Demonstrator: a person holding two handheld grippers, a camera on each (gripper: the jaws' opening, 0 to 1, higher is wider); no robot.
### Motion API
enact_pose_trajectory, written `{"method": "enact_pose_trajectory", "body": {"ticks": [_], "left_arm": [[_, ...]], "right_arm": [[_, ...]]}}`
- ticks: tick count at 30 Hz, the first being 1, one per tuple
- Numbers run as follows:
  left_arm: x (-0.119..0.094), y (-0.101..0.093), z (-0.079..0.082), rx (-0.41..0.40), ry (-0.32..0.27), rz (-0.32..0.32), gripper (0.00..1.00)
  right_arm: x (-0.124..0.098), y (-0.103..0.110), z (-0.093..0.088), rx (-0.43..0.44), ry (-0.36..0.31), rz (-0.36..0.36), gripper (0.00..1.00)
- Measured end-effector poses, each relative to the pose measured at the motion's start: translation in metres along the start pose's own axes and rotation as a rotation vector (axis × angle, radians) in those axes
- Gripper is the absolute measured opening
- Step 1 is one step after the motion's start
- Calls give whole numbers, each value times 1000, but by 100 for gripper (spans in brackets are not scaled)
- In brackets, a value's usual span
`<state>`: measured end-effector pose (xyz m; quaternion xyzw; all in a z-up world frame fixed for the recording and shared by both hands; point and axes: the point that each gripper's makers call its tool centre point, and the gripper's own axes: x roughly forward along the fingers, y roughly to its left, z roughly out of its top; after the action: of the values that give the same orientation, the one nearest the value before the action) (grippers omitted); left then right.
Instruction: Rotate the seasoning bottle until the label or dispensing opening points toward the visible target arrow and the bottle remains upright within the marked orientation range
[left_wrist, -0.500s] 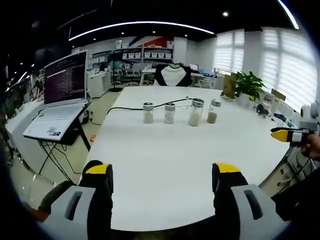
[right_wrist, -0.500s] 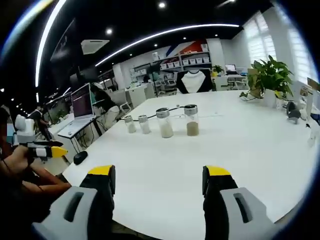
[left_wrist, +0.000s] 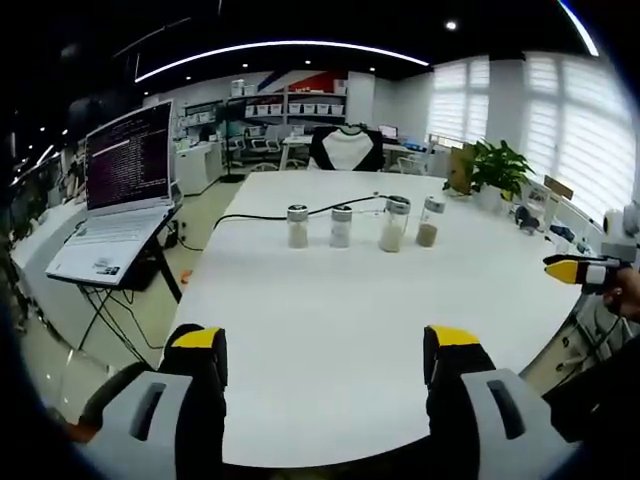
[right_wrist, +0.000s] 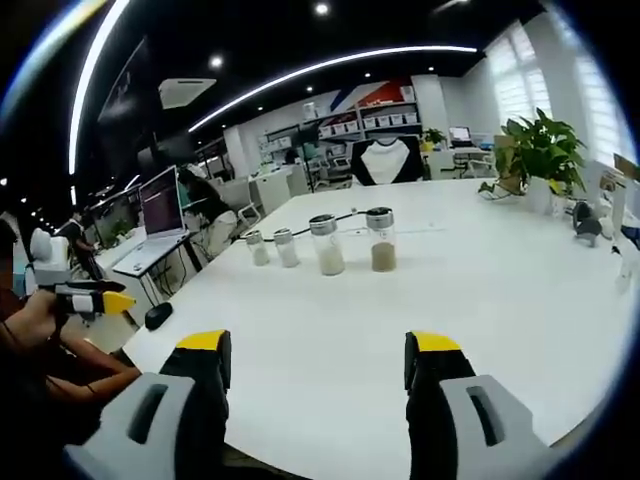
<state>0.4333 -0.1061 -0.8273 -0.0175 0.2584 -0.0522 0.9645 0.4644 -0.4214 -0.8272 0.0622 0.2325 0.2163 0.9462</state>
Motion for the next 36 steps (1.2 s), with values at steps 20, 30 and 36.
{"method": "enact_pose_trajectory", "body": {"ticks": [20,30,36], "left_arm": [[2,-6,-1,-5,7,8,85],[0,-10,-1,-3,13,16,83],[0,-10,-2,-1,20,27,83]], "right_arm": [[3,-6,-4,3,21,22,71],[6,-7,-6,-2,32,44,70],[9,-7,-8,7,38,62,70]]}}
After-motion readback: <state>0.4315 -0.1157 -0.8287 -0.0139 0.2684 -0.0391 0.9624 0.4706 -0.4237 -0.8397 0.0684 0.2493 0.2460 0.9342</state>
